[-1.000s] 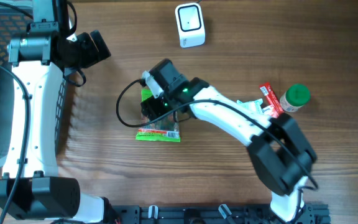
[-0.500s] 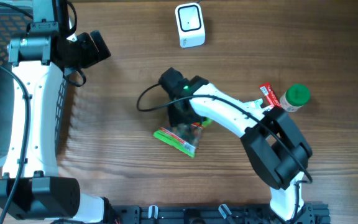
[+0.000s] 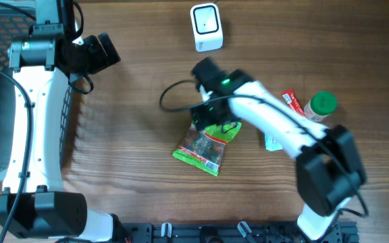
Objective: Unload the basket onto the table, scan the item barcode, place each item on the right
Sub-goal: 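Close the right gripper on the green snack bag's edge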
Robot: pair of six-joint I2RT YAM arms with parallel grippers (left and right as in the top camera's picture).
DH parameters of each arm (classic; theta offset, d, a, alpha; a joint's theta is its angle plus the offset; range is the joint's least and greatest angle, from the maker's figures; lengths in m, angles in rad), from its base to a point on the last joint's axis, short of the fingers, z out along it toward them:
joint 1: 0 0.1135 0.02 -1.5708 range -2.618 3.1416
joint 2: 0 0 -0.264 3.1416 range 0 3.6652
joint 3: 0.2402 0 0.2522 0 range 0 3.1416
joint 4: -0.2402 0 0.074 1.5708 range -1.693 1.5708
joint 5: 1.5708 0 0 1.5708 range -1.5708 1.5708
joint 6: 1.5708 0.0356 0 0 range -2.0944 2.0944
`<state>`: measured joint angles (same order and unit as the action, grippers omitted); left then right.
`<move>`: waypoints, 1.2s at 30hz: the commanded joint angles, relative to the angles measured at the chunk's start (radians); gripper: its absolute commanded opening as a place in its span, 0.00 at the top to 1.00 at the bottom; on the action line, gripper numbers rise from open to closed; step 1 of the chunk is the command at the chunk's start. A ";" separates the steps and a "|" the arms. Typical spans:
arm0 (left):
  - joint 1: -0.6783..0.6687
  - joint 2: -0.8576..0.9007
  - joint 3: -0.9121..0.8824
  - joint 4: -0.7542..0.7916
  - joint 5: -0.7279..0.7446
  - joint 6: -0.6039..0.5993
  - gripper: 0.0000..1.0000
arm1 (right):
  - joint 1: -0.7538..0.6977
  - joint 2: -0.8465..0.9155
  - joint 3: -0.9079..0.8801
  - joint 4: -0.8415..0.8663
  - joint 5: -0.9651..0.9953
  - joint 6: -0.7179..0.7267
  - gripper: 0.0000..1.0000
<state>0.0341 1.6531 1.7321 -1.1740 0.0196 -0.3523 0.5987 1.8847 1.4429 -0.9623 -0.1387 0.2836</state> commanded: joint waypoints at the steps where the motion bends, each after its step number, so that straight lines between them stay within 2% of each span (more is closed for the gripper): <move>1: 0.003 0.000 -0.002 0.002 -0.006 0.016 0.00 | -0.090 -0.035 0.021 -0.003 -0.149 -0.145 0.18; 5: 0.003 0.000 -0.002 0.002 -0.006 0.016 0.00 | -0.133 -0.034 0.021 -0.003 -0.180 -0.161 0.18; 12: 0.003 0.000 -0.002 0.002 -0.006 0.016 0.00 | -0.143 -0.034 0.021 -0.001 -0.185 -0.282 0.18; 28: 0.003 0.000 -0.002 0.003 -0.006 0.016 0.00 | -0.191 -0.020 0.014 -0.017 -0.147 -0.350 0.13; 36: 0.003 0.000 -0.002 0.002 -0.006 0.016 0.00 | -0.203 0.035 -0.113 0.096 -0.269 -0.547 0.13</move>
<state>0.0341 1.6531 1.7321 -1.1740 0.0196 -0.3523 0.3859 1.8683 1.3972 -0.9134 -0.3180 -0.1375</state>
